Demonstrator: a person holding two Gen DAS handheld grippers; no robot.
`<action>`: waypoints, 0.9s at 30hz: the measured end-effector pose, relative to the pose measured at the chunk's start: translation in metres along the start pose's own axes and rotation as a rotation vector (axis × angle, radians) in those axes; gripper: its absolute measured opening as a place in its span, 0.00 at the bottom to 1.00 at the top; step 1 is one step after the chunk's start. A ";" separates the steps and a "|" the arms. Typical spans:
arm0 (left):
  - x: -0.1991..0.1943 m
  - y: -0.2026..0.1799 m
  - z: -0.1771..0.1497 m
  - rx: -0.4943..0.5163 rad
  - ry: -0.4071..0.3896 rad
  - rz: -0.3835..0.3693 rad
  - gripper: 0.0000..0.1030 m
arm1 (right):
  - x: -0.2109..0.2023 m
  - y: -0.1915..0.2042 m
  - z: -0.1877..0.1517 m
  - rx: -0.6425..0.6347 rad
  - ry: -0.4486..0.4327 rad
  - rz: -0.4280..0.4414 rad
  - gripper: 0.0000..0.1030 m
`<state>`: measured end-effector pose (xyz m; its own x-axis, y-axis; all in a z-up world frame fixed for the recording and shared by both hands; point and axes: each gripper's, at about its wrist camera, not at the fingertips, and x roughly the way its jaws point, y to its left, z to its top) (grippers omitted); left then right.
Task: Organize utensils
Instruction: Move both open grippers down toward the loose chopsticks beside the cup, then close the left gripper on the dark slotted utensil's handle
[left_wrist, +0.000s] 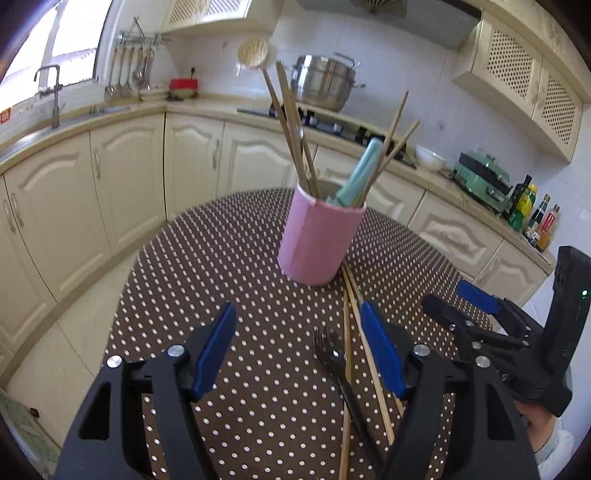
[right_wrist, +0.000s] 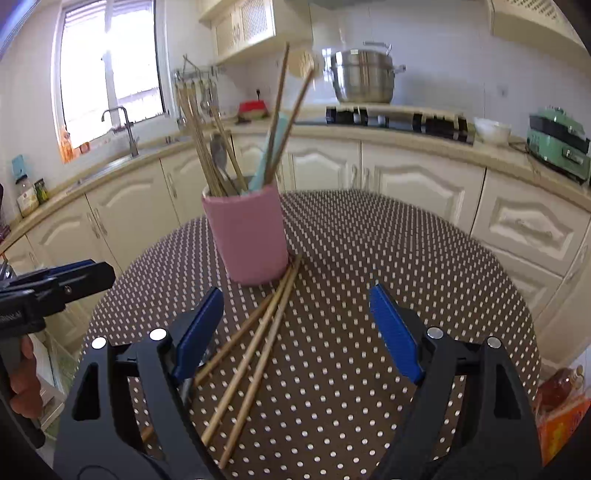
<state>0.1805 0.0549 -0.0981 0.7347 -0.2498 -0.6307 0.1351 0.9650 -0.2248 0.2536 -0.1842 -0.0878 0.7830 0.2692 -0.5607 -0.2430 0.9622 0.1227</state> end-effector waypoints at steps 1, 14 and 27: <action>0.005 0.001 -0.001 -0.005 0.021 -0.002 0.67 | 0.004 -0.002 -0.003 0.006 0.014 0.001 0.78; 0.056 0.009 -0.019 -0.068 0.210 -0.008 0.67 | 0.028 -0.012 -0.018 0.060 0.112 -0.014 0.78; 0.090 -0.026 -0.029 0.013 0.340 -0.036 0.66 | 0.040 -0.040 -0.021 0.198 0.167 0.001 0.78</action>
<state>0.2240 0.0048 -0.1708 0.4661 -0.2937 -0.8345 0.1669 0.9556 -0.2430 0.2825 -0.2128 -0.1322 0.6734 0.2757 -0.6860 -0.1138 0.9555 0.2722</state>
